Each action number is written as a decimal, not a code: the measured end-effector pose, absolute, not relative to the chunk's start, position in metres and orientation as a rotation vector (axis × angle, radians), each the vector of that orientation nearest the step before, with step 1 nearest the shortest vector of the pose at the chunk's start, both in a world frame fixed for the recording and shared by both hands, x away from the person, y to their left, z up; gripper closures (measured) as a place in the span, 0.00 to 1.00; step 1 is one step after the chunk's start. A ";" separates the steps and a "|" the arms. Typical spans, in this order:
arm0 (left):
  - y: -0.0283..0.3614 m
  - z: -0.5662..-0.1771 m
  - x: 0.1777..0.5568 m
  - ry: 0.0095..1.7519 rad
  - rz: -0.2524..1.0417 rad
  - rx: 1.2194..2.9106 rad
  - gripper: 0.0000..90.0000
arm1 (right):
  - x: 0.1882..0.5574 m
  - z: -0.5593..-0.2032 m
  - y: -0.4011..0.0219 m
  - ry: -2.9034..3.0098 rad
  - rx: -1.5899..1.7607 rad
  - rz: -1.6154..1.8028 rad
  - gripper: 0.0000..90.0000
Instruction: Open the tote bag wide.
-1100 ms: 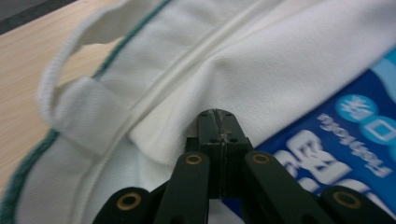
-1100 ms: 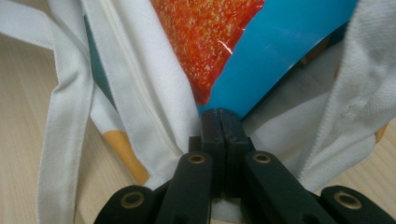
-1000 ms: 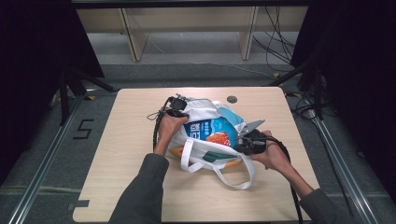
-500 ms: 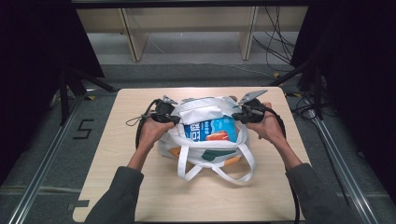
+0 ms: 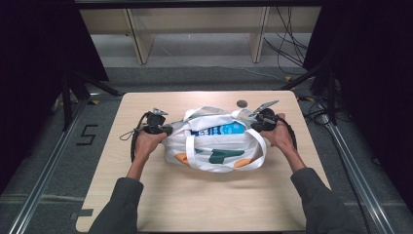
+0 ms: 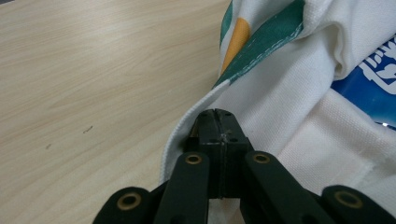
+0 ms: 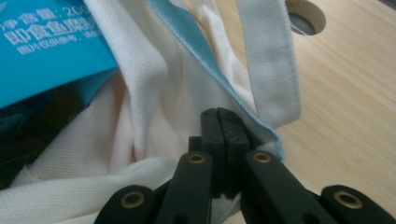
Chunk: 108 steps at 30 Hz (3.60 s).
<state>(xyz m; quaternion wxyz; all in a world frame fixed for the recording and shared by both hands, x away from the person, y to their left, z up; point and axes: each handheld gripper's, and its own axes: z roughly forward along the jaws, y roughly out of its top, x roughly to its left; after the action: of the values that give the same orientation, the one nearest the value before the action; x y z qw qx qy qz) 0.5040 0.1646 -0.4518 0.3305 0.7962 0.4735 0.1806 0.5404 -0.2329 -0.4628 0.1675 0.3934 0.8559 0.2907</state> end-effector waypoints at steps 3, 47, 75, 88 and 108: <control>0.160 -0.437 0.494 1.216 0.464 2.047 0.97 | 0.536 -0.452 -0.235 2.410 1.119 0.849 1.00; 0.110 -0.447 0.459 0.954 0.376 2.310 0.97 | 0.545 -0.436 -0.195 2.426 1.074 0.867 1.00; 0.081 -0.434 0.533 1.124 0.525 2.252 0.99 | 0.449 -0.430 -0.206 2.685 0.798 0.932 1.00; 0.086 -0.415 0.497 1.030 0.421 2.171 0.93 | 0.448 -0.420 -0.215 2.589 0.842 1.085 1.00; 0.100 -0.446 0.422 0.848 0.331 2.272 0.96 | 0.470 -0.401 -0.218 2.507 0.905 1.091 1.00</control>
<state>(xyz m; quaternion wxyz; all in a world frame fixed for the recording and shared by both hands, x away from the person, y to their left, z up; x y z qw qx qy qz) 0.4221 0.0999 -0.4462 0.3400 0.8730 0.3256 0.1271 0.4704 -0.2180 -0.4012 0.1303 0.3115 0.8631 0.3755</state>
